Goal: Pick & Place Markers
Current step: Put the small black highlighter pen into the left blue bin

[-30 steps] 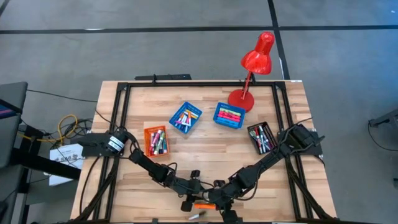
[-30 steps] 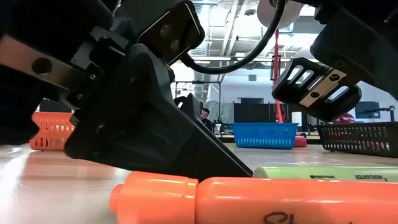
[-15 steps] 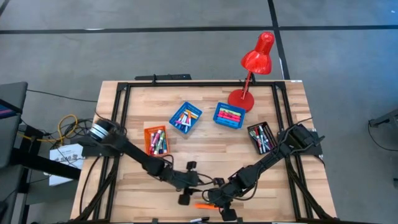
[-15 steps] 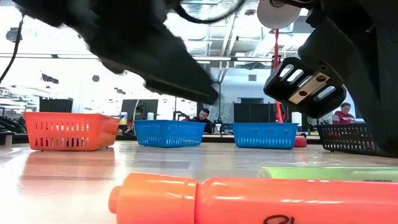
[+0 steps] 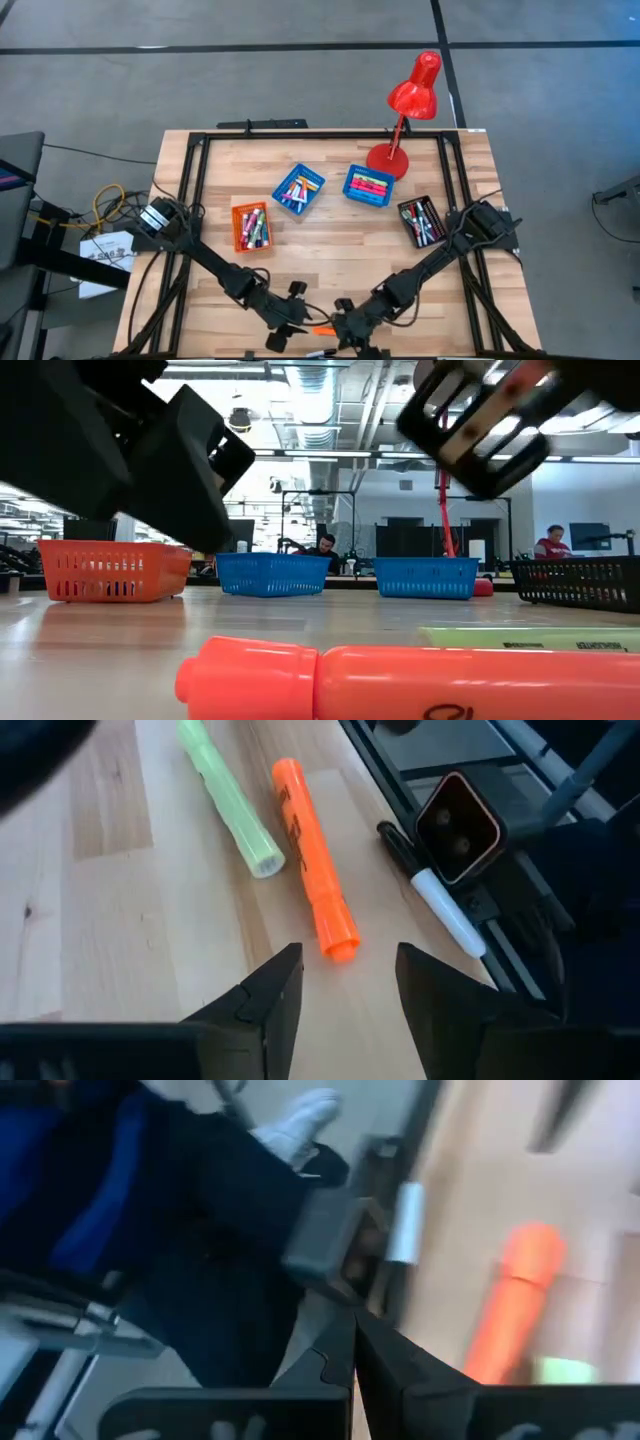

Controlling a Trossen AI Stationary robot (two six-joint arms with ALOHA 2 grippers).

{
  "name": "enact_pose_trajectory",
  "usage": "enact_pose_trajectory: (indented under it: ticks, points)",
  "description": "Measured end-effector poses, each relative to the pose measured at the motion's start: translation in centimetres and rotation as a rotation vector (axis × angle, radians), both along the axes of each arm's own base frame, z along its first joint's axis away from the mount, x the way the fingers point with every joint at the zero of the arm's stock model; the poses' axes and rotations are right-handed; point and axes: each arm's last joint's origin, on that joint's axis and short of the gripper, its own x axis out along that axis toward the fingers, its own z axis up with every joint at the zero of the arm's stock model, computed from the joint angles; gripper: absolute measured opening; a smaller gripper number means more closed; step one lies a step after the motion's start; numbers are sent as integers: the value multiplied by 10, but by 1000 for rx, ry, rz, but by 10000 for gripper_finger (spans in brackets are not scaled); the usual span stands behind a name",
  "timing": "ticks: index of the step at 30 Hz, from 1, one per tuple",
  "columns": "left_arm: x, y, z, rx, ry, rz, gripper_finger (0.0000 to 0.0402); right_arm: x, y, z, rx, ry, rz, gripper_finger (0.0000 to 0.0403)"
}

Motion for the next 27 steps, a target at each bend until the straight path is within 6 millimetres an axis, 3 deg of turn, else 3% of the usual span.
enact_pose_trajectory:
  ticks: [8,15,24,27]
  points:
    - [2,4,14,-7,-41,6,159,-12,17,-2,-50,-55,1,0]
    - [3,5,14,-5,-41,12,159,2,28,-44,-3,-42,11,0]
    - [3,6,14,-6,-41,14,159,6,32,-41,-58,-23,4,0]
    - [3,6,14,-6,-42,14,159,8,30,-49,-73,-12,-2,0]
